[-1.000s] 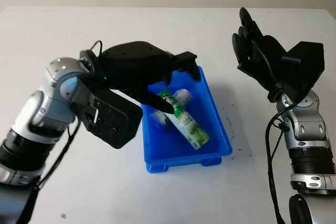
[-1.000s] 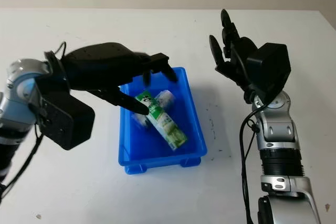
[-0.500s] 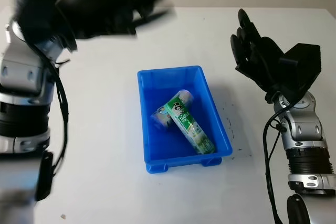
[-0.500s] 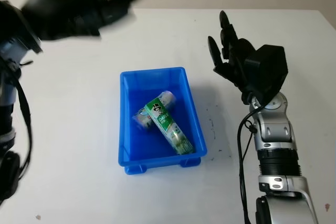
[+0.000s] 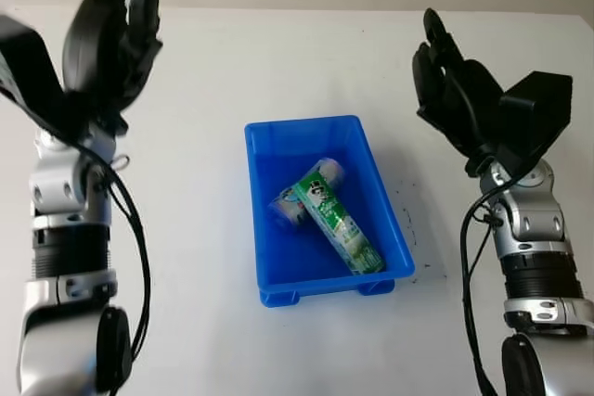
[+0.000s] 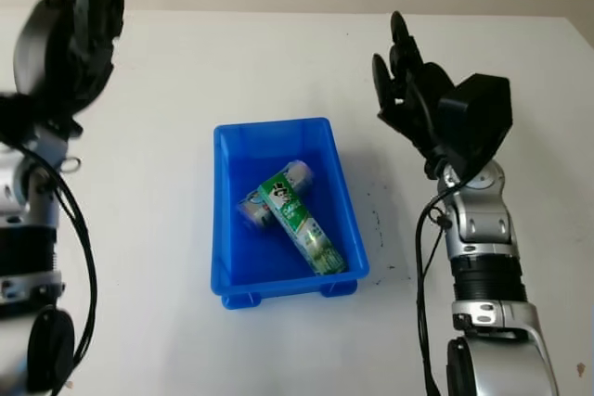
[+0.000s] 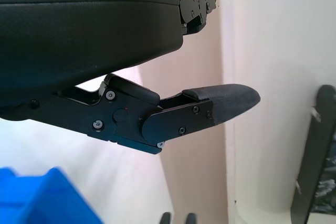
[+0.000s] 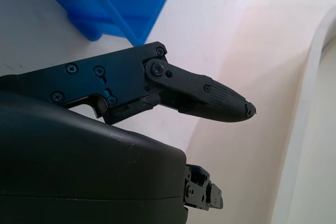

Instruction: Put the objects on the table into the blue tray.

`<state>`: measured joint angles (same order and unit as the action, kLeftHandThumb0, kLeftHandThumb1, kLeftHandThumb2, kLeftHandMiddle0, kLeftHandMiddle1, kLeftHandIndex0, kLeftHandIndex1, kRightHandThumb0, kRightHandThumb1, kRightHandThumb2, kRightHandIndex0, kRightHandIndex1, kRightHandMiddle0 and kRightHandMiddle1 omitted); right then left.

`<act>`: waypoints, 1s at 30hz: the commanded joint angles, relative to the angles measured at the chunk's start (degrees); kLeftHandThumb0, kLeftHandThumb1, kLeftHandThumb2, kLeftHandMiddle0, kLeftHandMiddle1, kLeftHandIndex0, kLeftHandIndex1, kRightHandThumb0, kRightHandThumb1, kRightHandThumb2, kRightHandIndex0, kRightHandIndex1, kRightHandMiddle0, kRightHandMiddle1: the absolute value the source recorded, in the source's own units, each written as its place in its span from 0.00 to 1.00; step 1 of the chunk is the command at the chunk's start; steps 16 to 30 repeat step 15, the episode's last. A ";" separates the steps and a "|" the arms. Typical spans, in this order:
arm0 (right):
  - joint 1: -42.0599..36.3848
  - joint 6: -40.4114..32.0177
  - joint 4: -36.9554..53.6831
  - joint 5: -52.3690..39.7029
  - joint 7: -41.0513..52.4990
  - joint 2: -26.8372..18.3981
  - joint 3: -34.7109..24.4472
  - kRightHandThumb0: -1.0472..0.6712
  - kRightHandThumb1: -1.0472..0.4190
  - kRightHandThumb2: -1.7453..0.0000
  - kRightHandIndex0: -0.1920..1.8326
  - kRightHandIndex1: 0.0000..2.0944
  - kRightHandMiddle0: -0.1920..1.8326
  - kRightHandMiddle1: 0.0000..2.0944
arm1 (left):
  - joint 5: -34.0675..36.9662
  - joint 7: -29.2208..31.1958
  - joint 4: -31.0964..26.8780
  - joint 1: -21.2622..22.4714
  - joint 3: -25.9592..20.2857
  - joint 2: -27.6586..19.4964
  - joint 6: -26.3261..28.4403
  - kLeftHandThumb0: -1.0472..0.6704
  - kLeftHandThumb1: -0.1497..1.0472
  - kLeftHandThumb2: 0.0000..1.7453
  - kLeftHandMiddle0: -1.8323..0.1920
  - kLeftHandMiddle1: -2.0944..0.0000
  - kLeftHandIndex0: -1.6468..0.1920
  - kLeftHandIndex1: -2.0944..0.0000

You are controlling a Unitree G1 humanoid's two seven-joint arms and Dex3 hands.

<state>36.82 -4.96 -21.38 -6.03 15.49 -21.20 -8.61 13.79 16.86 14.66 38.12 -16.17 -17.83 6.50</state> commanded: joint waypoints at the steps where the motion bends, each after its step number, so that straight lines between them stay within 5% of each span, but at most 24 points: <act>1: 1.46 -0.42 -0.84 -0.83 -0.45 0.12 -1.04 0.16 0.00 0.56 0.00 0.00 0.00 0.00 | -0.59 -0.51 0.71 -1.32 0.61 0.31 -1.85 0.19 1.00 0.39 1.00 1.00 1.00 1.00; 15: 3.14 -0.96 -3.79 -3.67 0.20 1.35 -1.51 0.17 0.00 0.54 0.00 0.00 0.00 0.00 | -1.55 -1.04 6.38 -2.09 3.80 1.49 -4.18 0.19 1.00 0.41 1.00 1.00 1.00 1.00; 30: 3.14 -0.96 -3.79 -3.67 0.20 1.35 -1.51 0.17 0.00 0.54 0.00 0.00 0.00 0.00 | -1.55 -1.04 6.38 -2.09 3.80 1.49 -4.18 0.19 1.00 0.41 1.00 1.00 1.00 1.00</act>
